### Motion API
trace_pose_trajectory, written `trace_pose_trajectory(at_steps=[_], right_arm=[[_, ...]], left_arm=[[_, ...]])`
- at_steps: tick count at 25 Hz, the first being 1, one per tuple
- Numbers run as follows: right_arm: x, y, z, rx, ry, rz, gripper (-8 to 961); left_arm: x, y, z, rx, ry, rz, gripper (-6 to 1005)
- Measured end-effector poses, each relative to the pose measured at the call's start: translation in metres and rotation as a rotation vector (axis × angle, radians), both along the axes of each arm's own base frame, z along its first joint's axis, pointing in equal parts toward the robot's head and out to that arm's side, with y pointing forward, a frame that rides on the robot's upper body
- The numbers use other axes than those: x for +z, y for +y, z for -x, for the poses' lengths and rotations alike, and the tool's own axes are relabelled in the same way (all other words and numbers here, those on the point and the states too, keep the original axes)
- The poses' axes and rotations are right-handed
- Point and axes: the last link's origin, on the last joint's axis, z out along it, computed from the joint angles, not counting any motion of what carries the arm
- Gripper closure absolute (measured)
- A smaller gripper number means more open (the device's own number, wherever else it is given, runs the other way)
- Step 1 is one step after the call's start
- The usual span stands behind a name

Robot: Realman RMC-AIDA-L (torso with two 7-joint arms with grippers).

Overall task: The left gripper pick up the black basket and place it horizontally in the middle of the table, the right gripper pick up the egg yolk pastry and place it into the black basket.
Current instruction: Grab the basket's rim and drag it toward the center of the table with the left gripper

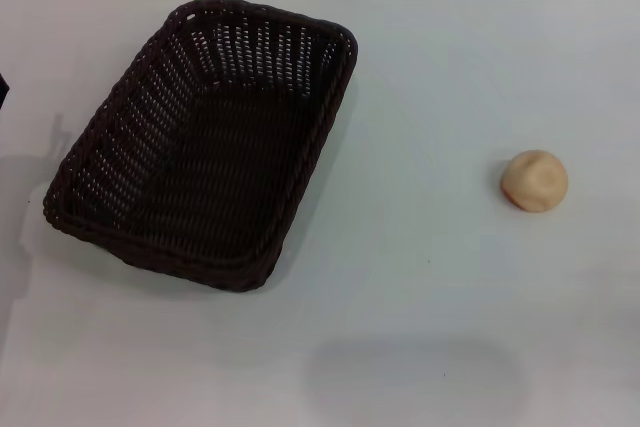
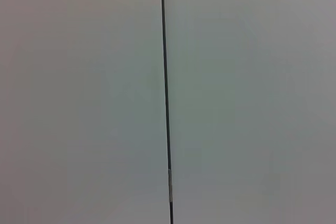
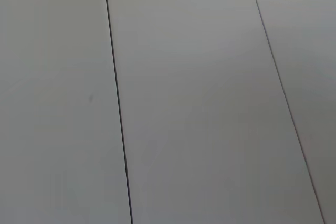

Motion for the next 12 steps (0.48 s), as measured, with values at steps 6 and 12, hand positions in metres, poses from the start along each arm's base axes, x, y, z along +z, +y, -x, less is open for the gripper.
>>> trace_pose_trajectory(at_steps=[6,12], right_arm=[[0.0002,-0.0006,0.0000,0.000,-0.001,-0.002,178],[0.0002,-0.0001,0.0005,0.002,0.000,-0.003,178]], left_arm=[[-0.0001,-0.0002,0.0001,0.000,0.000,0.000,186],[-0.0033,0.0060,-0.0017,0.003,-0.035,0.038,186]])
